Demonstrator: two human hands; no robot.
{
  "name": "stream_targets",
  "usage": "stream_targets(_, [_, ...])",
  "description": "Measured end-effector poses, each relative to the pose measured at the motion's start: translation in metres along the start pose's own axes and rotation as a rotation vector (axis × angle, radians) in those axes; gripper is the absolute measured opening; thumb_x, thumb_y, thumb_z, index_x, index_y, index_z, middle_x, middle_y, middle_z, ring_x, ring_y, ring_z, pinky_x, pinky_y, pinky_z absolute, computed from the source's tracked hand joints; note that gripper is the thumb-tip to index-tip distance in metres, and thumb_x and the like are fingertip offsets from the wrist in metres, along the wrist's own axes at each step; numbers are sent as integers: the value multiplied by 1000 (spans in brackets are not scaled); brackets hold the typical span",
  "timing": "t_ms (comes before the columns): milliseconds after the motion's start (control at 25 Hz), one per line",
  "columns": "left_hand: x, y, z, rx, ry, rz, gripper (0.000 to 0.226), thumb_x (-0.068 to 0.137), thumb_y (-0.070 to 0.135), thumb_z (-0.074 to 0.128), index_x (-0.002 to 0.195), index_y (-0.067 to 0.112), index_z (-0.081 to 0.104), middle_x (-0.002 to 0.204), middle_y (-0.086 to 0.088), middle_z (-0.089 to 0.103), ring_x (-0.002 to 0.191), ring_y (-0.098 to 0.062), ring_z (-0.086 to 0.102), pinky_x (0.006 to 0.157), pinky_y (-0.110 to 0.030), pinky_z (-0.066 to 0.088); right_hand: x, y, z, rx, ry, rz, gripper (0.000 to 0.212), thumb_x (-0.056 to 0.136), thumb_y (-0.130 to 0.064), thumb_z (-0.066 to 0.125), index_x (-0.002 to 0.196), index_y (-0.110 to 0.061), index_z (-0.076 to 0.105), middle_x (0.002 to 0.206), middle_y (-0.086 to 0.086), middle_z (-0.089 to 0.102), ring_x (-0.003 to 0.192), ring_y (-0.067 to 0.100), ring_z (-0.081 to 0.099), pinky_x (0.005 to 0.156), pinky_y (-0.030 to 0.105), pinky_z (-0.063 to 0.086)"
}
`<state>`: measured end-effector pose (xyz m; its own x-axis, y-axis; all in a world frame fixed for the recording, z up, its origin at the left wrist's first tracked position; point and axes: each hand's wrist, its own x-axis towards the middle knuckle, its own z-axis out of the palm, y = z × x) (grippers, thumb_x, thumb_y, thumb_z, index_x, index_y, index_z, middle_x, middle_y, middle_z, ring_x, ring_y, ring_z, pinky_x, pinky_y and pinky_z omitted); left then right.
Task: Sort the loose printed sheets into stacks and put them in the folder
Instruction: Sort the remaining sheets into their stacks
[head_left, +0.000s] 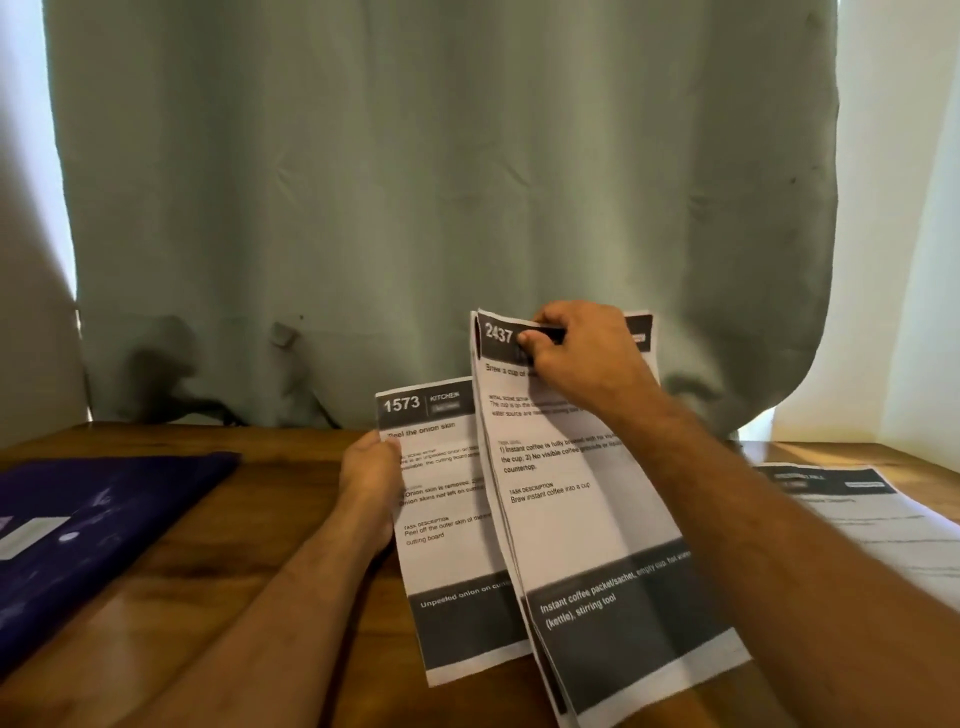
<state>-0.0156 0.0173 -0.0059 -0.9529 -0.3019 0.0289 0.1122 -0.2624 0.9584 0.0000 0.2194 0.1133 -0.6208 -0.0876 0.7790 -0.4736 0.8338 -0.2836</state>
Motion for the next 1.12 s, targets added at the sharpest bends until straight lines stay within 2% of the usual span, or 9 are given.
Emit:
stream_targets(240, [-4,0,7,-87,-35,-43,24,102,19,43,102,8,65,104,-22,75,91,-42,73,88,-64,55,-5,-19,56,-8,-103,35,20,94,-35,60,101,-19,71,93,4,70,85,21,65,87,42,55])
stream_targets(360, [-6,-3,11,-120,-48,-22,25,105,25,43,99,11,64,102,-21,75,93,-42,72,93,-62,54,-24,-14,81,-52,-84,44,24,95,-36,58,109,-19,66,102,4,65,93,23,63,87,40,53])
stream_targets(480, [-6,-4,9,-146,-93,-1,31,106,34,43,104,12,66,99,-18,77,93,-40,74,90,-56,57,-32,-9,90,-6,-12,32,25,93,-36,61,114,-23,56,106,1,65,94,21,63,85,39,54])
stream_targets(560, [-9,-4,8,-120,-143,21,42,105,42,41,110,11,69,100,-17,77,93,-38,74,89,-53,58,-37,-8,93,39,20,50,25,92,-35,63,112,-25,51,104,0,65,90,18,64,80,37,56])
stream_targets(680, [-15,-4,10,-113,-203,33,48,105,46,40,119,10,68,107,-21,75,100,-41,72,95,-56,55,-43,-7,99,53,29,65,24,92,-36,63,109,-27,49,100,-3,65,84,14,61,74,30,54])
stream_targets(840, [-22,-2,12,-86,-232,106,54,95,51,50,127,9,63,112,-25,72,105,-45,69,98,-62,51,-46,-6,98,63,59,92,20,92,-36,63,102,-28,48,95,-3,65,83,15,61,73,32,55])
stream_targets(1040, [-22,-3,13,-157,-308,80,83,91,74,29,118,6,71,114,-28,70,107,-47,68,99,-59,51,-56,-6,96,36,92,119,18,92,-39,63,97,-32,46,91,-8,62,79,11,59,71,31,56])
stream_targets(1120, [-22,-4,16,-136,-311,81,80,89,73,34,119,8,70,112,-28,71,106,-47,68,98,-59,52,-55,-7,95,39,99,110,17,92,-38,62,98,-31,48,91,-7,62,79,12,59,70,31,55])
